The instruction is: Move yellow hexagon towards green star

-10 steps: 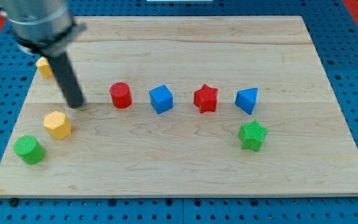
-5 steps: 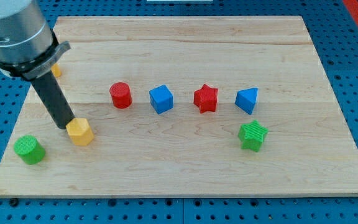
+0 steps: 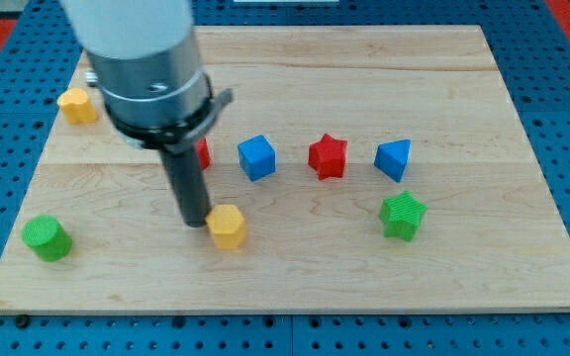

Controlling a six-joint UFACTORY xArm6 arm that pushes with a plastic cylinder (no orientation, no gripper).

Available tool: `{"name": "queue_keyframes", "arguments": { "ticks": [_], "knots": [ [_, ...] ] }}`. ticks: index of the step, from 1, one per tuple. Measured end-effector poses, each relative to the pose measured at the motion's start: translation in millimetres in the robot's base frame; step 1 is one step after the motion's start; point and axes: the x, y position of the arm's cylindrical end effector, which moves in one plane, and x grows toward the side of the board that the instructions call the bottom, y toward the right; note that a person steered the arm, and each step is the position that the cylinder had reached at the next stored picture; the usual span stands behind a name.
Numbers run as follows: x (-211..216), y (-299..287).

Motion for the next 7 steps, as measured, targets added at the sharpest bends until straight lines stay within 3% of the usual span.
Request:
{"name": "queue_keyframes", "arguments": {
  "ticks": [2,6,7],
  "knots": [
    [42,13],
    [15,100],
    [-15,23]
  ]
}}
